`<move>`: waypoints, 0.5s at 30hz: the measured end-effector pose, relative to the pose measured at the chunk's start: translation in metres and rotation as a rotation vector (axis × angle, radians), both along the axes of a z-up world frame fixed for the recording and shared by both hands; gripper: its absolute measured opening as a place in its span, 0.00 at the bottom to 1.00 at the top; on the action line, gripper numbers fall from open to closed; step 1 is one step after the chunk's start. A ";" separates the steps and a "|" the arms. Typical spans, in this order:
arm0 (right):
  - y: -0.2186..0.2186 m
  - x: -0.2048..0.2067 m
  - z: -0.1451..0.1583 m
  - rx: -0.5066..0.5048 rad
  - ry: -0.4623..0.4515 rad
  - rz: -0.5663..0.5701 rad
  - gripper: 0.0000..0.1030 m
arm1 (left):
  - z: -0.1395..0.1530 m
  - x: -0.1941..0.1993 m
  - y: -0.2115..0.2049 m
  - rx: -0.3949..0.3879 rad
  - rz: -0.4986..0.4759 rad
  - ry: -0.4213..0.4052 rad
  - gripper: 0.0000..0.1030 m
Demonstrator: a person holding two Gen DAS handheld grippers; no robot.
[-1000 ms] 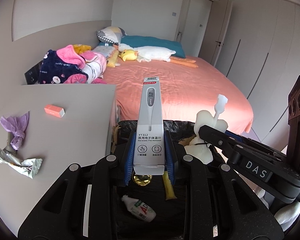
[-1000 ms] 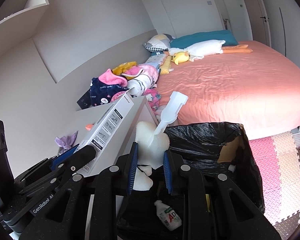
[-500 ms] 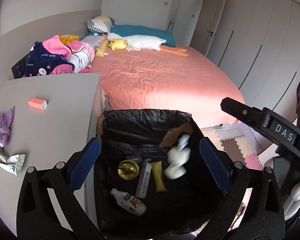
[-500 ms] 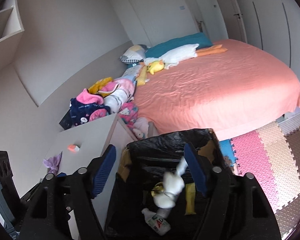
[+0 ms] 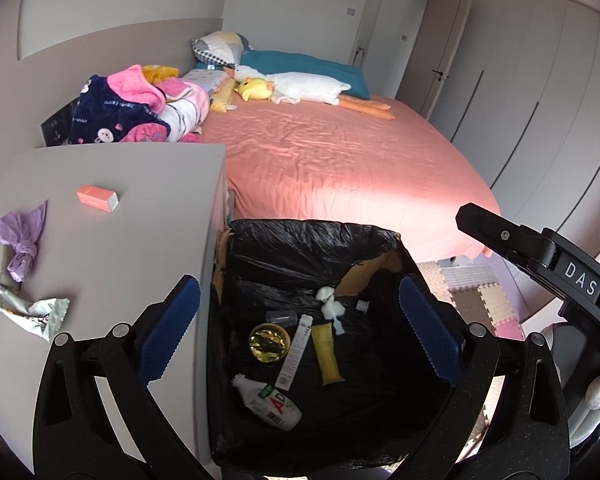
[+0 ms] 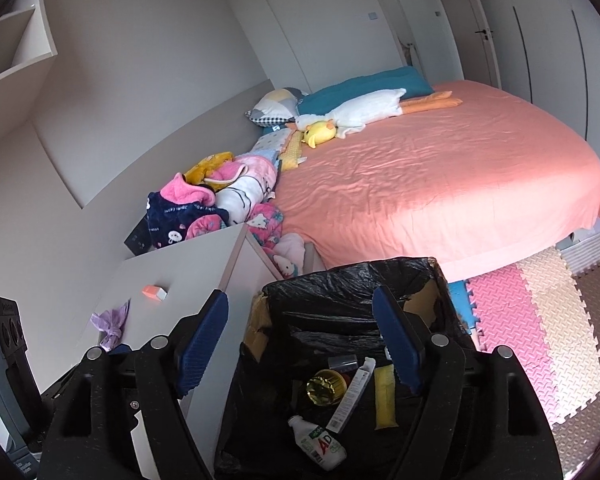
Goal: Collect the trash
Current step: 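Move both tools back over the desk toward the foil wrapper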
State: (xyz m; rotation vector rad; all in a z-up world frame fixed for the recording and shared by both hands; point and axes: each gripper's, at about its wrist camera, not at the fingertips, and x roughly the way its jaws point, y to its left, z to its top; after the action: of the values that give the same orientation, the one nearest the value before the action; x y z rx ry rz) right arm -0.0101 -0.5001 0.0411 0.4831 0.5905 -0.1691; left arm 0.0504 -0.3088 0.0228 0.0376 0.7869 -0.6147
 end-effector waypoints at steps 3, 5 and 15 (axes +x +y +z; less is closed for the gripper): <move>0.008 0.004 -0.001 -0.003 0.003 0.015 0.73 | 0.000 0.003 0.008 0.000 0.020 0.002 0.94; 0.013 0.007 -0.001 -0.006 0.005 0.024 0.73 | -0.001 0.004 0.013 0.003 0.033 0.002 0.94; 0.045 0.024 -0.004 -0.015 0.009 0.100 0.73 | -0.003 0.013 0.051 -0.006 0.128 0.012 0.94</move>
State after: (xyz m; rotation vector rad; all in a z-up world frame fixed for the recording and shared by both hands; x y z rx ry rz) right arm 0.0143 -0.4556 0.0376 0.4374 0.6206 -0.0803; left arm 0.0634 -0.2574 0.0198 -0.0213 0.7924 -0.4961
